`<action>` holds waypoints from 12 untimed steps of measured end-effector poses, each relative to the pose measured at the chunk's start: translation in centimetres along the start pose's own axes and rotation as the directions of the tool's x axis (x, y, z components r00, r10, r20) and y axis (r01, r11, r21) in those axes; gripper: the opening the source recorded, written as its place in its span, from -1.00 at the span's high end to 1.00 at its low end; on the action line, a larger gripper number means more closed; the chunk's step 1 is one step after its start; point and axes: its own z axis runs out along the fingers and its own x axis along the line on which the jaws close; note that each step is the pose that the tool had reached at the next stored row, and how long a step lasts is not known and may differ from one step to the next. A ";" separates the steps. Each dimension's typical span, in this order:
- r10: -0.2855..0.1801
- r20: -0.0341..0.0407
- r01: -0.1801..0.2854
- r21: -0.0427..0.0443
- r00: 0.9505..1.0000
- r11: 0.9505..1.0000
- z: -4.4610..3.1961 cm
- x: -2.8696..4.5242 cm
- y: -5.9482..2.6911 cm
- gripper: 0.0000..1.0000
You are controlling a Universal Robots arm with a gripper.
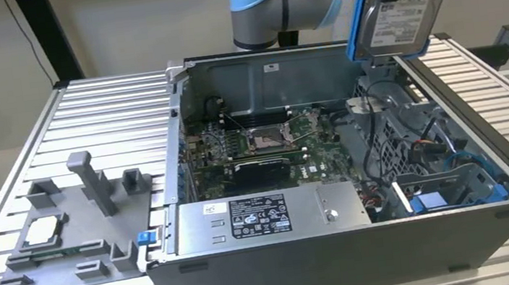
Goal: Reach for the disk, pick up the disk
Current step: 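Pick up the disk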
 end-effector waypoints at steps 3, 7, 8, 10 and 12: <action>0.007 0.000 -0.007 0.000 1.000 1.000 0.00 0.27 -0.13 1.00; 0.016 0.000 -0.016 0.000 1.000 1.000 0.00 0.63 -0.30 1.00; 0.018 0.001 -0.018 0.000 1.000 1.000 0.00 0.72 -0.34 1.00; 0.021 0.001 -0.021 0.001 1.000 1.000 0.00 0.96 -0.42 1.00; 0.025 0.001 -0.025 0.001 1.000 1.000 0.00 1.24 -0.48 1.00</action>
